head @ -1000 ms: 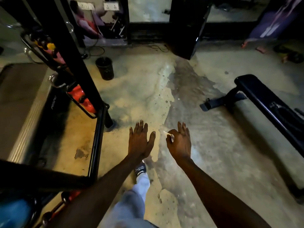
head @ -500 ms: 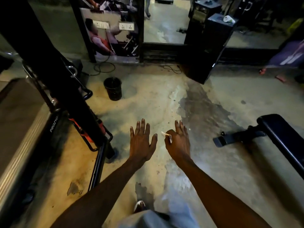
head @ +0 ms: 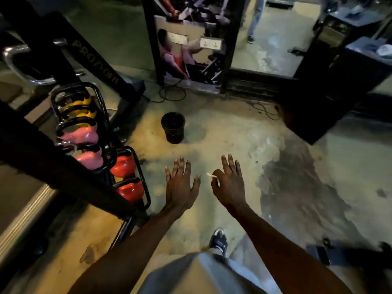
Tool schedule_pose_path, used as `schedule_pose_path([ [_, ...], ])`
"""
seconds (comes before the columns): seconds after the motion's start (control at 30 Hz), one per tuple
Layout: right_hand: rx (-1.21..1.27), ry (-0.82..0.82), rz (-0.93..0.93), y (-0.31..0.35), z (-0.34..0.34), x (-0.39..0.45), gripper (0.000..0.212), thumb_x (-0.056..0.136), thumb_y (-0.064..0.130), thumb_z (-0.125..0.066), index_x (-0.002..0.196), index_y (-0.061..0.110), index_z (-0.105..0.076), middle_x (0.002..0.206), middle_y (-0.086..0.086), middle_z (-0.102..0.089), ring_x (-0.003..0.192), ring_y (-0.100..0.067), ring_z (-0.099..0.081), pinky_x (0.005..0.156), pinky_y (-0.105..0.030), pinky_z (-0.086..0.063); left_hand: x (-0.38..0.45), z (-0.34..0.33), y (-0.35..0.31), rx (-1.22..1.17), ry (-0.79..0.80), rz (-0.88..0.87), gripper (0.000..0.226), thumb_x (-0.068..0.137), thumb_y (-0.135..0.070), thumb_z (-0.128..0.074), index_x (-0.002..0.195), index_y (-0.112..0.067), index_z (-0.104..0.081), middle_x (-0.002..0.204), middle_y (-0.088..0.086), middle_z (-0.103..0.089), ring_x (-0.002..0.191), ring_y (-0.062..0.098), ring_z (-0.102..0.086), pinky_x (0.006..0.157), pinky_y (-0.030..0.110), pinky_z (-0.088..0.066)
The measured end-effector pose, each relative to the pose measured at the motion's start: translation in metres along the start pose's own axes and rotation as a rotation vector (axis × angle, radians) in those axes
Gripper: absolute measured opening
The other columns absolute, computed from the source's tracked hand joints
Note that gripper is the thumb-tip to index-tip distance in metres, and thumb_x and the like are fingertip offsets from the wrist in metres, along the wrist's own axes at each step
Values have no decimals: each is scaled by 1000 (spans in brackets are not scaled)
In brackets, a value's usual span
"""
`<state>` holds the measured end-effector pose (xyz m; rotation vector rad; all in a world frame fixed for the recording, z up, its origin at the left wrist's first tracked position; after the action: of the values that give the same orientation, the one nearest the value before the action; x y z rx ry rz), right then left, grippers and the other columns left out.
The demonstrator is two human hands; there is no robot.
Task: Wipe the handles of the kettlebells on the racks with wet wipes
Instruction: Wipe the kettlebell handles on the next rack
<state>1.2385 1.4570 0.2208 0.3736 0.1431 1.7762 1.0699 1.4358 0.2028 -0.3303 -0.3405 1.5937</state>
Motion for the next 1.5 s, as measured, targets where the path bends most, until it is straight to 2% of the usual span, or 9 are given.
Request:
schedule_pose_path([
  [0.5,180,199,328,14,-70,299,13,94,22,-68,104,18,-77,161,-20,-43,156,-36,-29,128,-52,-26,217,1,49,-49,-90,437,81,101,-63,-13,166,-14,-23,175,8,-6,162,24,-2,130,54,0],
  [0.73,181,261,411,52,-103,431,41,98,26,-60,138,26,-67,166,-11,-38,160,-27,-20,130,-39,-14,340,17,94,-74,-201,500,88,97,-66,-7,165,-14,-26,174,10,-6,162,27,-4,129,57,2],
  [0.8,183,273,457,61,-115,462,36,97,25,-62,133,25,-71,164,-11,-41,159,-28,-24,130,-40,-17,354,26,108,-72,-239,559,85,99,-65,-11,162,-13,-31,174,12,-12,162,28,-8,129,58,-1],
  [0.97,279,326,600,112,-156,512,13,92,21,-73,103,15,-77,153,-17,-54,151,-35,-40,114,-56,-45,362,36,151,-58,-315,783,79,102,-63,-16,163,-15,-33,174,7,-15,162,22,-5,131,52,-1],
  [1.1,409,594,613,164,-192,531,14,96,23,-69,107,17,-77,153,-8,-56,148,-26,-45,111,-40,-46,354,49,180,-15,-407,1024,78,101,-63,-20,162,-16,-35,173,8,-20,162,24,-9,130,53,-7],
  [1.17,514,736,648,191,-198,536,11,94,19,-71,101,15,-77,129,-9,-72,126,-27,-64,90,-29,-49,343,63,182,-19,-483,1171,79,100,-62,-23,160,-12,-39,169,13,-28,160,30,-19,129,56,-12],
  [1.23,584,874,638,215,-197,536,12,92,16,-74,101,11,-79,107,-7,-77,96,-22,-69,72,-24,-41,332,76,181,23,-565,1290,76,99,-58,-29,154,-8,-47,164,18,-38,154,36,-32,126,60,-19],
  [1.33,581,1073,607,250,-211,530,17,91,16,-74,106,8,-80,99,-5,-75,89,-15,-62,73,-21,-41,311,83,173,27,-668,1501,69,97,-49,-38,146,-3,-55,157,23,-47,147,41,-43,121,64,-29],
  [1.5,562,1341,595,291,-234,488,16,89,12,-78,103,6,-81,91,-5,-74,88,-24,-68,77,-28,-51,275,79,156,-10,-793,1738,64,96,-40,-49,152,-10,-48,158,17,-47,146,33,-43,117,61,-35],
])
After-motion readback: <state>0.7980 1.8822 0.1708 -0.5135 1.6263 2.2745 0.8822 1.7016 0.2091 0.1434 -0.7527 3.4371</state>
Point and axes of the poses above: each hand's wrist, its own x-axis towards the middle knuckle, its own z-axis out of the back of the hand, y = z × x, the point moved 8 cm from there along x, towards the middle knuckle
